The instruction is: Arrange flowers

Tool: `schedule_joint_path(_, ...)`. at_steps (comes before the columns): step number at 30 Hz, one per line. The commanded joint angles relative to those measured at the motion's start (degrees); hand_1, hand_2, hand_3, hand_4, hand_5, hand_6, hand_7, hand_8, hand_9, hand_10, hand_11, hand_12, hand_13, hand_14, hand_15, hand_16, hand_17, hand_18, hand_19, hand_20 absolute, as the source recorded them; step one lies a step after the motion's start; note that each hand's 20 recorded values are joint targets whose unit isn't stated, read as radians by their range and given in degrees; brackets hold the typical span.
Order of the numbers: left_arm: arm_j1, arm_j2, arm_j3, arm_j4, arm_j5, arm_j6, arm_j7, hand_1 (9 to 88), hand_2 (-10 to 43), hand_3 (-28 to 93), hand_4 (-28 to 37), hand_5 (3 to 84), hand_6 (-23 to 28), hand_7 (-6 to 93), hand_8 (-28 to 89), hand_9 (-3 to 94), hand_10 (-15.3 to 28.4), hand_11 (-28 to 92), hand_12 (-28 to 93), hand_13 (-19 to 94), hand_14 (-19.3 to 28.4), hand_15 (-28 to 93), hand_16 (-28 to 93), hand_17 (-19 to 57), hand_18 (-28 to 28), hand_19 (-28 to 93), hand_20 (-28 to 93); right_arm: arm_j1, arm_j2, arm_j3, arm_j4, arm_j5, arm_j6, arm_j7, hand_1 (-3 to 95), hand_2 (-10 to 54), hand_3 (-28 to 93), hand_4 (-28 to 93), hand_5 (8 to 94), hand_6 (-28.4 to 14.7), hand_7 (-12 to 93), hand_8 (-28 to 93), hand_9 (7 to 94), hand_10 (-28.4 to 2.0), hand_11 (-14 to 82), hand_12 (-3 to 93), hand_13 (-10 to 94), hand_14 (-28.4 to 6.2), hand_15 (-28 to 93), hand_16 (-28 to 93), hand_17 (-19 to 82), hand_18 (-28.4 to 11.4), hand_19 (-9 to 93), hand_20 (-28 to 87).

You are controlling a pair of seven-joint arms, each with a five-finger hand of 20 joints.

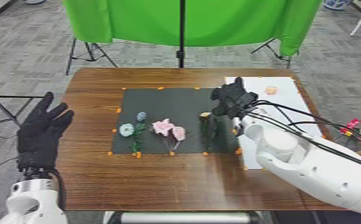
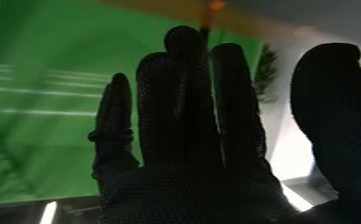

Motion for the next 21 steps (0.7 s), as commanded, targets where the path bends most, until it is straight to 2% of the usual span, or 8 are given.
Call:
schedule_joint_path(1, 0.7, 0.01, 0.47, 0.01, -0.42, 0.62, 0.16, 22.9, 6.5, 83, -28.1, 34.5, 7.2, 7.7, -8, 32.4, 18.7, 24, 10, 20, 26.0, 55, -11, -10.3, 25.4, 52, 6, 10.1, 1.2, 1.1, 10.2, 7.5, -0.2, 7.4, 27.9, -9.5, 87, -28, 52.0, 1.5, 17, -14, 55.7, -13.3, 31.8, 15.6, 49, -10.7, 77, 16, 10, -20.0, 70, 40)
schedule_joint_path(5, 1.2, 0.49, 0.27, -0.16, -0.84, 1.17, 1.08, 22.8, 6.5, 83, -28.1, 34.5, 7.2, 7.6, -8, 32.4, 18.7, 24, 10, 20, 25.9, 55, -11, -10.3, 25.4, 52, 6, 13.6, -1.1, 0.2, 17.4, 12.4, -3.6, 11.0, 27.2, -9.5, 86, -28, 45.1, 2.4, 18, -15, 47.4, -12.0, 20.6, 14.3, 45, -12.5, 75, 12, 9, -20.2, 69, 38)
schedule_joint_path(7, 1.8, 0.56, -0.03, -0.47, -1.55, 1.89, 1.79, 22.8, 6.5, 83, -28.1, 34.5, 7.2, 7.5, -8, 32.3, 18.7, 24, 10, 20, 26.0, 55, -11, -10.3, 25.4, 52, 6, 13.6, -3.0, 1.3, 21.1, 14.1, -5.9, 11.2, 27.0, -9.5, 86, -28, 42.9, 3.5, 18, -15, 45.5, -11.1, 17.8, 14.2, 44, -12.7, 74, 12, 9, -20.3, 69, 37)
schedule_joint_path(10, 1.4, 0.75, 0.17, -0.31, -1.29, 1.52, 1.57, 22.8, 6.5, 83, -28.1, 34.5, 7.1, 7.6, -8, 32.4, 18.8, 24, 10, 20, 25.9, 55, -11, -10.3, 25.4, 52, 6, 13.5, -4.8, 2.2, 24.5, 16.1, -10.0, 13.8, 27.0, -9.5, 85, -28, 41.4, 4.6, 18, -15, 42.3, -11.0, 15.0, 14.0, 41, -13.4, 73, 11, 8, -20.1, 68, 37)
schedule_joint_path(12, 1.5, 1.11, 0.36, -0.38, -1.74, 1.71, 2.04, 22.8, 6.4, 83, -28.1, 34.5, 7.1, 7.6, -8, 32.4, 18.8, 24, 10, 20, 25.9, 56, -11, -10.3, 25.4, 52, 6, 12.2, -6.2, 4.2, 26.3, 18.1, -11.8, 13.2, 27.0, -9.5, 85, -28, 41.2, 4.7, 18, -16, 41.7, -11.1, 14.2, 14.3, 41, -13.7, 73, 11, 8, -20.1, 68, 37)
schedule_joint_path(15, 1.9, 1.76, 0.50, -0.53, -2.80, 1.97, 3.28, 22.7, 6.4, 83, -28.2, 34.4, 7.1, 7.6, -8, 32.3, 18.8, 24, 10, 20, 26.0, 56, -11, -10.3, 25.5, 52, 6, 9.9, -7.5, 5.5, 27.7, 16.1, -12.0, 12.4, 27.3, -9.5, 85, -28, 40.0, 5.5, 19, -16, 41.3, -11.2, 13.9, 14.7, 40, -13.5, 73, 10, 7, -19.8, 68, 37)
schedule_joint_path(19, 2.4, 1.90, -0.22, -0.67, -2.88, 2.12, 3.53, 22.8, 6.4, 83, -28.2, 34.4, 7.1, 7.6, -8, 32.3, 18.7, 24, 10, 20, 26.0, 56, -11, -10.4, 25.5, 52, 6, 7.2, -8.5, 7.2, 27.6, 13.1, -16.2, 12.6, 27.4, -9.5, 85, -28, 37.2, 6.1, 19, -16, 40.0, -12.5, 14.9, 14.9, 41, -13.3, 73, 9, 7, -19.7, 68, 36)
schedule_joint_path(21, 2.0, 1.66, -0.48, -0.49, -3.11, 1.37, 3.07, 22.8, 6.4, 83, -28.2, 34.4, 7.2, 7.6, -8, 32.3, 18.8, 24, 10, 20, 26.0, 56, -11, -10.3, 25.4, 52, 6, 6.2, -8.7, 8.2, 27.6, 13.3, -16.9, 12.8, 27.5, -9.5, 86, -28, 36.4, 6.2, 20, -17, 39.5, -13.1, 15.0, 14.8, 40, -13.4, 74, 9, 7, -19.7, 68, 36)
